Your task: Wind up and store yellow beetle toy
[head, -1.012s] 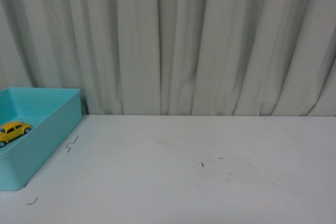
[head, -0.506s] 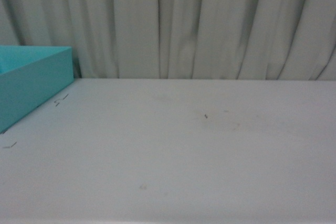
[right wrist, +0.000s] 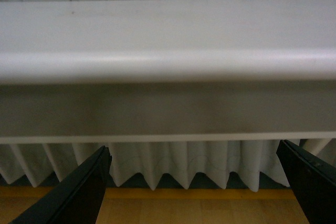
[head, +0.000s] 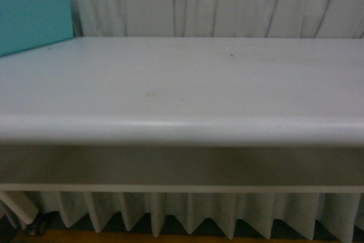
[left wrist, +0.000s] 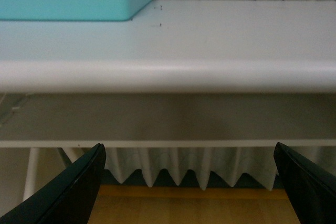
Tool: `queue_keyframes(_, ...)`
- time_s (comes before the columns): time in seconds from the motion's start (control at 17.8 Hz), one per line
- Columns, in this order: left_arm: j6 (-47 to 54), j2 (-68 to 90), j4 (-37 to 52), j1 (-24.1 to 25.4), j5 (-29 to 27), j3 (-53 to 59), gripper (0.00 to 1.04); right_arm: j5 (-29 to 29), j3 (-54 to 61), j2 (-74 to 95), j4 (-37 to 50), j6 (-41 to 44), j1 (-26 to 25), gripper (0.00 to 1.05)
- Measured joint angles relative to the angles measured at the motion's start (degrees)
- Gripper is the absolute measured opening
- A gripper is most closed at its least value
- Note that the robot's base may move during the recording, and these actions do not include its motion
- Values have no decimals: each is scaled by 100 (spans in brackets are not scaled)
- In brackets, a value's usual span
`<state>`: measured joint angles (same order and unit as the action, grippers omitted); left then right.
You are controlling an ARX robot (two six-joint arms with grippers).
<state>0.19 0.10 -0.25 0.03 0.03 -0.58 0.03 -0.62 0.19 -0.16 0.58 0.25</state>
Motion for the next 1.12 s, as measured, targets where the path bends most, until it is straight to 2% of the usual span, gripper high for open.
queue_keyframes(1.12, 0, 0, 2, 0, -7, 0, 98, -2, 0, 0, -9, -9, 0, 98)
